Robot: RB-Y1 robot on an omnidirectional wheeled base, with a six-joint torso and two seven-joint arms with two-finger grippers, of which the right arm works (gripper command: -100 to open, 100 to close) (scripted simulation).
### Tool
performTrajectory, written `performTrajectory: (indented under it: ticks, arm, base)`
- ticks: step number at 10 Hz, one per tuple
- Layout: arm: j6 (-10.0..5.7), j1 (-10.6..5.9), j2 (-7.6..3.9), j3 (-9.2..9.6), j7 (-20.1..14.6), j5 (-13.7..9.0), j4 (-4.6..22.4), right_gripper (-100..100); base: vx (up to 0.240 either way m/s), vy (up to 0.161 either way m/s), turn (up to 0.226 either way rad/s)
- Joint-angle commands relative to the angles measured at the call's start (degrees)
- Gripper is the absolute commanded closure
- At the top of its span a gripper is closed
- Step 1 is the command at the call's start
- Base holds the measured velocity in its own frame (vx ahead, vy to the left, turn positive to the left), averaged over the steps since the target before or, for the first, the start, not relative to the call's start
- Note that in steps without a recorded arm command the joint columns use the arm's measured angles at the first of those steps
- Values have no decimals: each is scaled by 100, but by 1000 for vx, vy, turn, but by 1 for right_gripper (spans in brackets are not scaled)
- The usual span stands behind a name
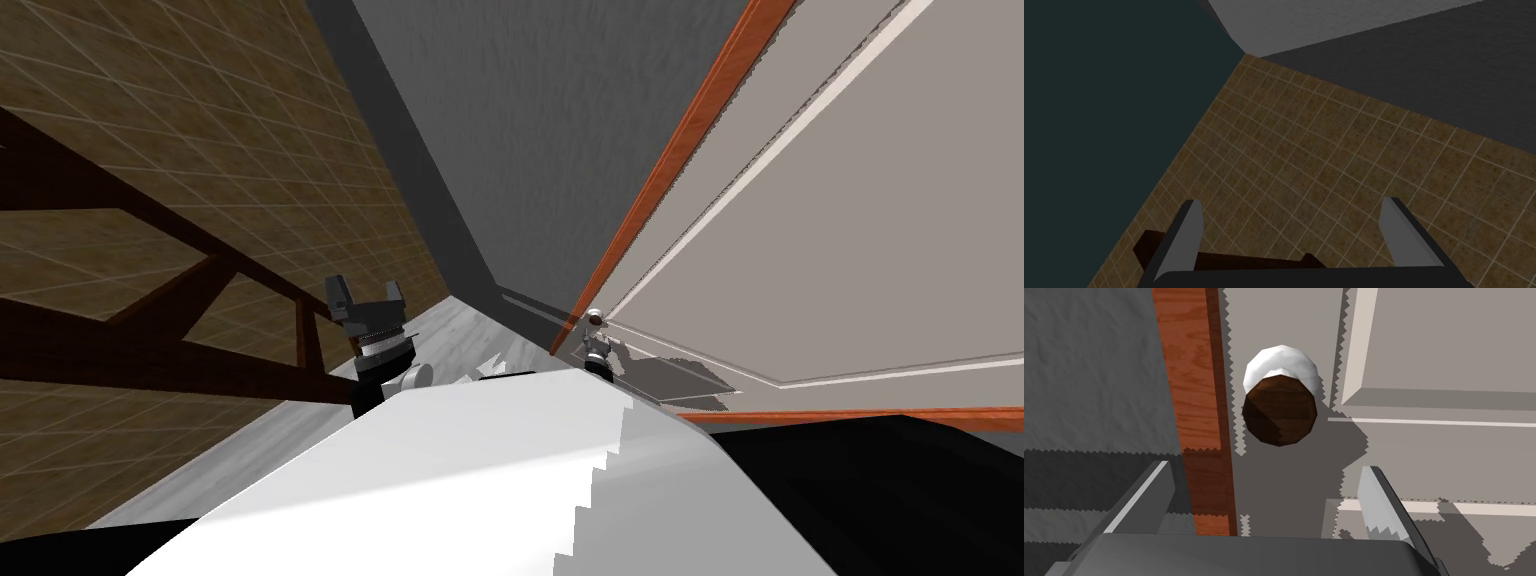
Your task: Pull the door open
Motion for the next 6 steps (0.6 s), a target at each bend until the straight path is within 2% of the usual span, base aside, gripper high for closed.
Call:
performTrajectory:
  ticks: [1,4,6]
  arm:
    - [-8,-11,-52,21,-117,35,72,-100]
    - [-40,-29,-185,83,-417,137,268,-100]
    - [-54,-36,-246,111,-555,184,358,-100]
  base:
    - [187,-71,-31]
    - [177,-128,-47]
    - [184,-79,-34]
